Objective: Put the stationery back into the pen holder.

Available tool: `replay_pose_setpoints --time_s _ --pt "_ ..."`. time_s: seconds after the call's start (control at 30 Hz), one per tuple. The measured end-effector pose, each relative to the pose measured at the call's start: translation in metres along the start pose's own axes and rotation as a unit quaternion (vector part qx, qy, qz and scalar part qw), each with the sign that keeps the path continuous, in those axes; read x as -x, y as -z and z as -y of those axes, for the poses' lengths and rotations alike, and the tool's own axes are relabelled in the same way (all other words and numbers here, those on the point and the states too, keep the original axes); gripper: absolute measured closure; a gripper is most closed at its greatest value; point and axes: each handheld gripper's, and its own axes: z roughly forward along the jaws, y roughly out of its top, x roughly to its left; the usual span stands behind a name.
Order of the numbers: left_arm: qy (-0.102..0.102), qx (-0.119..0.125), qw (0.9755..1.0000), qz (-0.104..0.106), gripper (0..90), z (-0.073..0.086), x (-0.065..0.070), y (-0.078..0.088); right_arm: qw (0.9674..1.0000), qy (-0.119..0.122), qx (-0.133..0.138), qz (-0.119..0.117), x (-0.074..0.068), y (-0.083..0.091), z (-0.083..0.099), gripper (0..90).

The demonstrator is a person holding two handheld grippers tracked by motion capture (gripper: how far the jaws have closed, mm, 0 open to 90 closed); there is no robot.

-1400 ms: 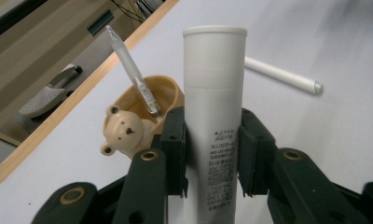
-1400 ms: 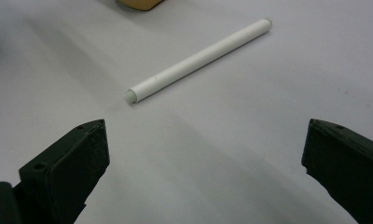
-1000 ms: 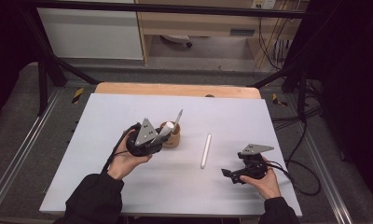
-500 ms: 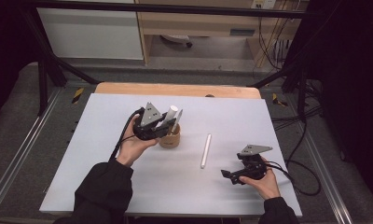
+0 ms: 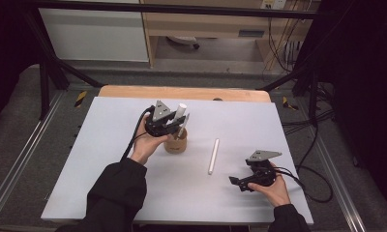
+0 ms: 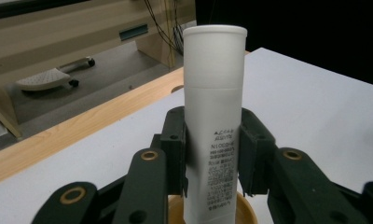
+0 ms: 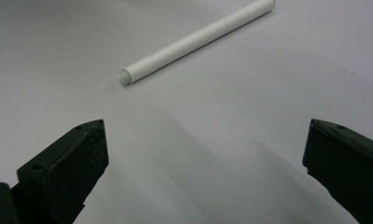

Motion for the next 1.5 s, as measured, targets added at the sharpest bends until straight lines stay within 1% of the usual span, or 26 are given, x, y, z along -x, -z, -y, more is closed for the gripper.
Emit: replay_pose_setpoints --time_s 0.17,0.27,0.5,0.57,0.67,0.73,0.83,0.97,1.0,1.03,1.07,1.17,1.2,1.27,1.3,1.33,1.37,1.4,1.43,1.5 --pt "0.003 -0.007 1.0 0.002 67.1 0.007 -0.004 -0.009 1.0 0.001 -0.002 -0.001 0.0 -0.001 0.0 0.8" --pt "0.011 -0.01 0.9999 0.008 67.0 0.012 -0.006 -0.014 1.0 0.001 -0.004 -0.002 0.0 -0.001 0.0 0.9" --pt "0.014 -0.029 0.9994 0.014 67.0 0.021 -0.007 -0.024 1.0 0.004 -0.005 -0.001 0.0 -0.001 0.001 0.9" --pt "0.018 -0.032 0.9992 0.017 67.0 0.023 -0.007 -0.025 1.0 0.004 -0.007 -0.002 0.0 -0.001 0.001 1.0" --pt "0.029 -0.033 0.9989 0.02 67.0 0.028 -0.008 -0.027 1.0 0.005 -0.007 -0.002 0.0 -0.001 0.001 1.0" --pt "0.028 -0.037 0.9988 0.016 67.0 0.031 -0.009 -0.027 1.0 0.004 -0.008 -0.002 -0.001 -0.002 0.001 1.1" --pt "0.039 -0.04 0.9983 0.02 67.0 0.034 -0.012 -0.026 0.9999 0.004 -0.01 -0.002 -0.001 -0.002 0.001 1.1" --pt "0.038 -0.048 0.9978 0.024 66.8 0.037 -0.012 -0.027 0.9999 0.006 -0.012 -0.003 -0.001 -0.003 0.001 1.1" --pt "0.034 -0.054 0.9977 0.022 66.7 0.038 -0.012 -0.027 0.9999 0.006 -0.012 -0.002 -0.001 -0.003 0.001 1.2" --pt "0.031 -0.055 0.9978 0.022 66.7 0.039 -0.012 -0.028 0.9999 0.007 -0.012 -0.002 -0.001 -0.003 0.001 1.1" --pt "0.035 -0.052 0.9978 0.023 66.6 0.04 -0.012 -0.028 0.9999 0.007 -0.011 -0.002 -0.001 -0.003 0.001 1.2" --pt "0.036 -0.057 0.9974 0.024 66.4 0.04 -0.012 -0.027 0.9999 0.007 -0.012 -0.003 -0.001 -0.002 0.001 1.2" --pt "0.034 -0.06 0.9973 0.024 65.7 0.04 -0.012 -0.026 0.9999 0.007 -0.012 -0.002 -0.001 -0.003 0.001 1.2" --pt "0.036 -0.062 0.9972 0.024 61.4 0.039 -0.012 -0.025 0.9999 0.007 -0.012 -0.002 -0.001 -0.003 0.001 1.2" --pt "0.032 -0.06 0.9975 0.018 59.1 0.038 -0.012 -0.024 0.9999 0.007 -0.011 -0.002 -0.001 -0.003 0.001 1.2" --pt "0.028 -0.061 0.9976 0.016 57.2 0.037 -0.012 -0.023 0.9999 0.007 -0.011 -0.002 -0.001 -0.002 0.001 1.2" --pt "0.033 -0.058 0.9976 0.02 56.5 0.036 -0.012 -0.021 0.9999 0.007 -0.012 -0.002 -0.001 -0.002 0.001 1.2" --pt "0.034 -0.057 0.9976 0.02 54.9 0.035 -0.012 -0.019 0.9999 0.006 -0.012 -0.003 -0.001 -0.002 0.001 1.2" --pt "0.031 -0.055 0.9978 0.017 52.9 0.034 -0.012 -0.017 0.9999 0.004 -0.012 -0.002 -0.001 -0.002 0.001 1.2" --pt "0.03 -0.056 0.9978 0.019 48.9 0.031 -0.013 -0.012 0.9999 0.004 -0.011 -0.002 -0.001 -0.002 0.001 1.2"
